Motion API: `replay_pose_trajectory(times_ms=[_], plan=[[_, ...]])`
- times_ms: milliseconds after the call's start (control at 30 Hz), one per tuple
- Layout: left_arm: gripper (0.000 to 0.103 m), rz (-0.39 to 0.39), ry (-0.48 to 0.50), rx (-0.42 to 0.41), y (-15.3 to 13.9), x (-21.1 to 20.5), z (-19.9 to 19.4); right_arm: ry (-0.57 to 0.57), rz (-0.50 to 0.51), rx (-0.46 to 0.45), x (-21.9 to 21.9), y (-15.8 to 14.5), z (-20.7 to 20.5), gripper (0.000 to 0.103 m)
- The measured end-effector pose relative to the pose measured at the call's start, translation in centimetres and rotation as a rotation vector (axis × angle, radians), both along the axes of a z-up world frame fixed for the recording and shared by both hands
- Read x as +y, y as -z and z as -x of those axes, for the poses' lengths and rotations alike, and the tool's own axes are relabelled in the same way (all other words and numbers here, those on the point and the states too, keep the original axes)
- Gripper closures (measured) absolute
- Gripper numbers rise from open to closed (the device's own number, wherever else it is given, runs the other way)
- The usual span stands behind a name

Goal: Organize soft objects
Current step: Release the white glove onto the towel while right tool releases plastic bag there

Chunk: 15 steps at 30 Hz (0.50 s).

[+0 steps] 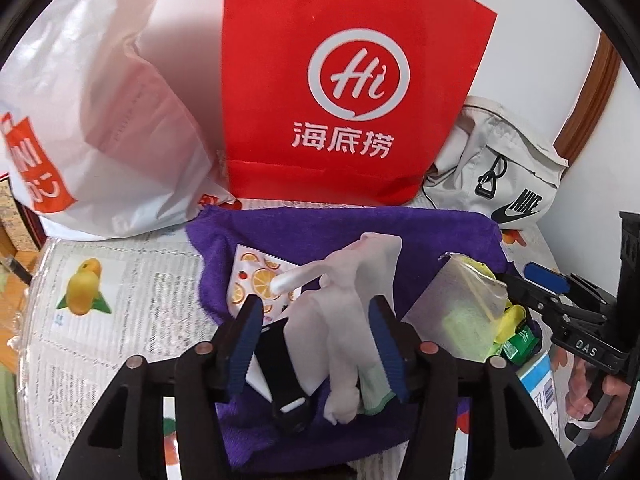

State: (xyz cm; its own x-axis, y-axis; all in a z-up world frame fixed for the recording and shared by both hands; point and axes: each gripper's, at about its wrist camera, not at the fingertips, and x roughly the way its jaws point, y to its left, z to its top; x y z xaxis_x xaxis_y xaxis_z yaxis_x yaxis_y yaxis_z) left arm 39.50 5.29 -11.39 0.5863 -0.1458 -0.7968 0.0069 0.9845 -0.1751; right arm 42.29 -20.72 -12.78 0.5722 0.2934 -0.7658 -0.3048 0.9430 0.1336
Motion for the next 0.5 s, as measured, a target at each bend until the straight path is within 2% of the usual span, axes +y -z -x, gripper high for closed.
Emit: replay_pose_trajectory(times_ms=[100, 200, 300, 433, 500], plan=[[0.04, -0.013, -0.012, -0.009, -1.0, 0.1, 1.0, 0.012, 0.005, -0.021, -0.1, -1.1, 1.4, 0.029], [0.035, -0.029, -0.022, -0.025, -2.3, 0.1, 2.4, 0.025, 0.017, -0.05, -0.1, -2.5, 3.1, 0.027], [0.032, -0.037, -0.027, -0.043, -3.7, 0.0, 4.2, 0.039, 0.041, -0.075, 0.0, -4.0, 5.1, 0.02], [0.031, -0.051, -0.032, -0.06, -5.4, -0.4, 7.2, 0.057, 0.042, -0.1, 0.0, -5.7, 8.1, 0.02], [0.027, -0.057, -0.04, -0.067, -6.3, -0.6, 8.9, 0.062, 0.031, -0.093, -0.2, -6.4, 10.0, 0.02]])
